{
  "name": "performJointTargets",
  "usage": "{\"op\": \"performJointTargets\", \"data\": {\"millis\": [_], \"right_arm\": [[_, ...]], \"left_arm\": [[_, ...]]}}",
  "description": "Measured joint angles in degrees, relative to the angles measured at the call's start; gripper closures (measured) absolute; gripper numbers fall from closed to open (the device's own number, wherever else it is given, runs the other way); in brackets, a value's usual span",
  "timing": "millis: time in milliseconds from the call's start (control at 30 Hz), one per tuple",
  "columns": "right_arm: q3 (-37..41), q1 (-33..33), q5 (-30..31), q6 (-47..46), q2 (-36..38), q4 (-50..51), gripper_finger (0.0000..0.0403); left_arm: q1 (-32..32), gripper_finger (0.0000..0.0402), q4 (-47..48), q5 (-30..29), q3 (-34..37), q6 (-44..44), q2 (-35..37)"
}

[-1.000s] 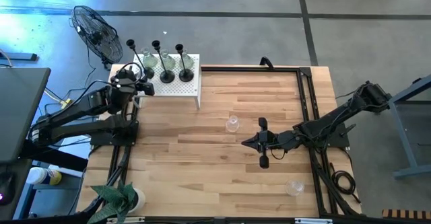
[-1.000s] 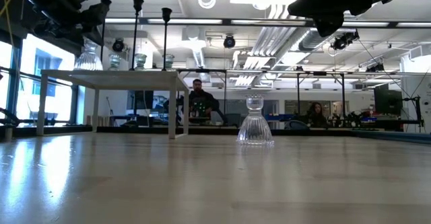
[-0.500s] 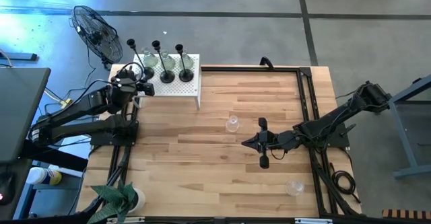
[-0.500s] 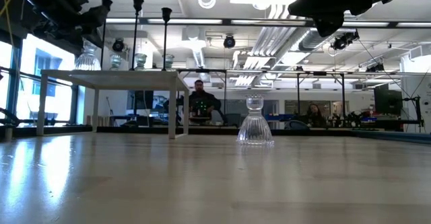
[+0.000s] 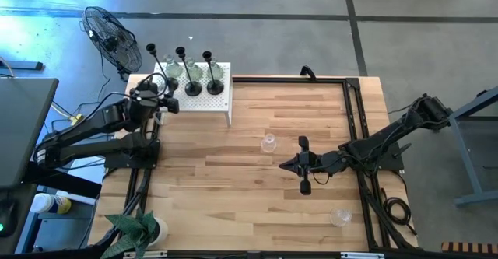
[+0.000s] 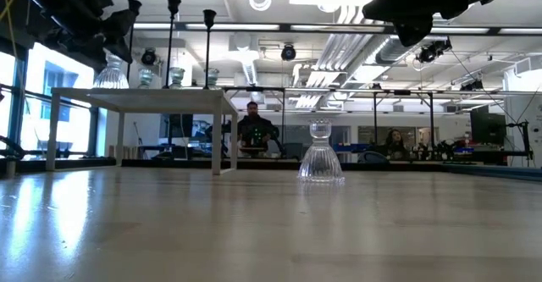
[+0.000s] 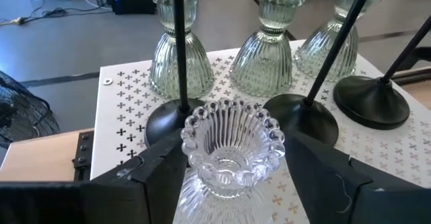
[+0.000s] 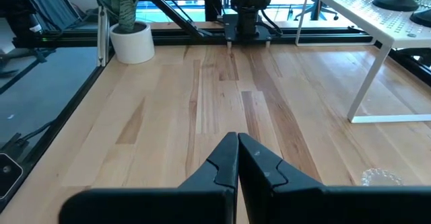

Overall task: Pick & Place candle stick holders
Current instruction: Put the bottom transparent glass candle holder on the shelf aligned with the other transparent glass candle holder

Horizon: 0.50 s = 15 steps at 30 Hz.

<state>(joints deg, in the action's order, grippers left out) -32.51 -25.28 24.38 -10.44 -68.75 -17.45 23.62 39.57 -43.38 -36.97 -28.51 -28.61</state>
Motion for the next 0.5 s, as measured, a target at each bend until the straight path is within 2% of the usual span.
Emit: {"op": "performJointTargets", "data": {"millis": [367,500], "right_arm": [[0.0,0.0,-0.2,0.0,0.0,0.0,0.0402],[0.0,0.0,-0.2,0.2,0.0,0.0,0.0402]], "left_arm": [[0.0,0.0161,2.0,-0.2,-6.5,4.9,1.5],[-0.2,0.0180,1.9,1.6,-8.7,7.9,3.2]]}}
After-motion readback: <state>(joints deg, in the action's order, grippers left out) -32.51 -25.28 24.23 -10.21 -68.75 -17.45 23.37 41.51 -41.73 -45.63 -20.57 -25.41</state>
